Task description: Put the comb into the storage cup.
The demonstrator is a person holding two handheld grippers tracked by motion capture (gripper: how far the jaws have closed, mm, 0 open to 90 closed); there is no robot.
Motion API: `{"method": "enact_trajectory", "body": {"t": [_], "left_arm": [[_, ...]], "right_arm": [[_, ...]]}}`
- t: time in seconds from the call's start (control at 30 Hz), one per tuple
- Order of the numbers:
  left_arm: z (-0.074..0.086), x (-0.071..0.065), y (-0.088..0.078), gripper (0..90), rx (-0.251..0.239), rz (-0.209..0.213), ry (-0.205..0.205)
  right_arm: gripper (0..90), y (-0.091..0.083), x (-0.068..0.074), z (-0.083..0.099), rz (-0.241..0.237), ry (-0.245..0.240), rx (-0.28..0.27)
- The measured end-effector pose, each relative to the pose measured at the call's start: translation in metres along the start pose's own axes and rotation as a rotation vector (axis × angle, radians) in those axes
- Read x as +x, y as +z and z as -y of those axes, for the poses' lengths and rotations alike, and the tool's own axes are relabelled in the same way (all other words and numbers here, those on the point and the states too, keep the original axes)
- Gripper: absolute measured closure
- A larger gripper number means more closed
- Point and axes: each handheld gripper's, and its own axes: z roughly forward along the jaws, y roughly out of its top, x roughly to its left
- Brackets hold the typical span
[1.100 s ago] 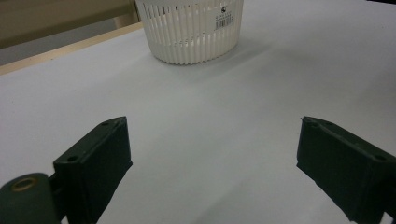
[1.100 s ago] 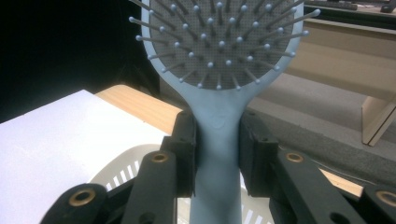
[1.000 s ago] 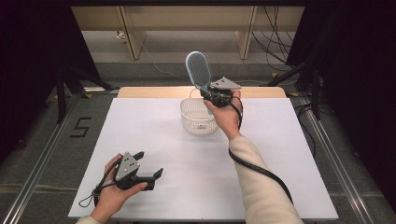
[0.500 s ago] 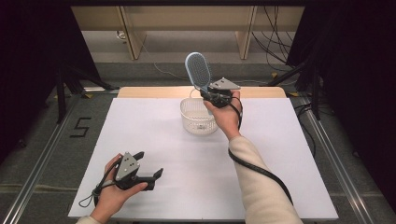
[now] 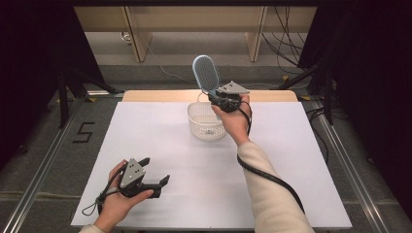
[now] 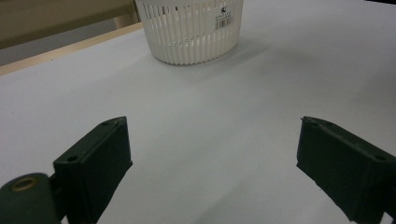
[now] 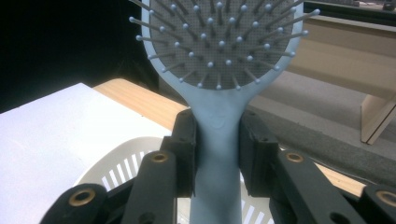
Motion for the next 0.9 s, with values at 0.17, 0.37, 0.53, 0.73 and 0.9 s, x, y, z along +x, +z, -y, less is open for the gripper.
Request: {"method": "enact_trajectory", "body": {"t": [0.17,0.37,0.53,0.73,0.9], "left_arm": [[0.0000,-0.0001,0.0000,9.3,0.001,0.001,0.000],[0.0001,-0.0004,0.0002,9.3,0.001,0.001,-0.004],[0.0001,-0.0004,0.0002,9.3,0.002,0.001,-0.004],[0.0001,-0.0004,0.0003,9.4,0.003,0.002,-0.003],[0.0001,-0.0005,0.0003,9.3,0.003,0.003,-0.003]], "right_arm": [[70.3,0.0005,0.0001,0.0011,-0.001,-0.003,0.003],[70.3,0.0005,0.0014,0.0018,-0.006,-0.010,0.004],[70.3,0.0009,0.0017,0.0023,-0.006,-0.012,0.004],[70.4,0.0019,0.0028,0.0032,-0.006,-0.015,0.001],[70.4,0.0033,0.0040,0.0045,-0.009,-0.020,-0.001]]}}
